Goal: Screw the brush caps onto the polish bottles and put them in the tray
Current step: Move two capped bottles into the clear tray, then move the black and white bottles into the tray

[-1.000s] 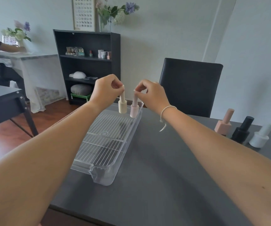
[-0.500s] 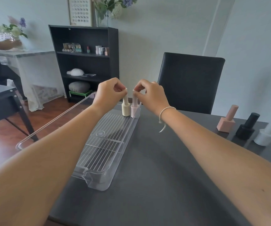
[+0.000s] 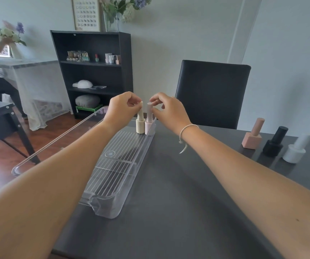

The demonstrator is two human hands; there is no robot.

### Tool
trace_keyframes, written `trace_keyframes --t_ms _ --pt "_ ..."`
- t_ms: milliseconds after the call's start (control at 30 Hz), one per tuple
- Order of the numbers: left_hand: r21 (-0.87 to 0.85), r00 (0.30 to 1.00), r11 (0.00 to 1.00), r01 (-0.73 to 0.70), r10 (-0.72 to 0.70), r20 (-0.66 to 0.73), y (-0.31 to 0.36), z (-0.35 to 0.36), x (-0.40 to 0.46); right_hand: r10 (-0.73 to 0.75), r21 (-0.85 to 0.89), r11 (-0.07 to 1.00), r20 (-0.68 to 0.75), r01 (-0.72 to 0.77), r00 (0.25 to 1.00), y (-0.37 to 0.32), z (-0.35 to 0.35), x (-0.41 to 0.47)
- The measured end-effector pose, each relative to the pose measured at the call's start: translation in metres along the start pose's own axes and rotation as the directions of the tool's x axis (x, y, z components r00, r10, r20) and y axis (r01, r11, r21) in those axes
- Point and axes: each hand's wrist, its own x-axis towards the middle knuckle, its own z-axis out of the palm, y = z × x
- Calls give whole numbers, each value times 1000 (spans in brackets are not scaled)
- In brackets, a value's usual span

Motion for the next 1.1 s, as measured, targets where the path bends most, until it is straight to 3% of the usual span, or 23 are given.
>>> trace_keyframes --t_ms 400,767,1100 --pt "16 990 990 -139 139 2 66 -1 -8 42 -21 999 -116 -45 992 11 -87 -31" --pt "-116 940 963 -245 265 217 169 80 -45 154 -61 983 -255 -175 955 62 -201 -103" --pt "-105 864 957 -272 291 410 205 173 -71 272 -86 946 -307 -311 912 133 -249 -164"
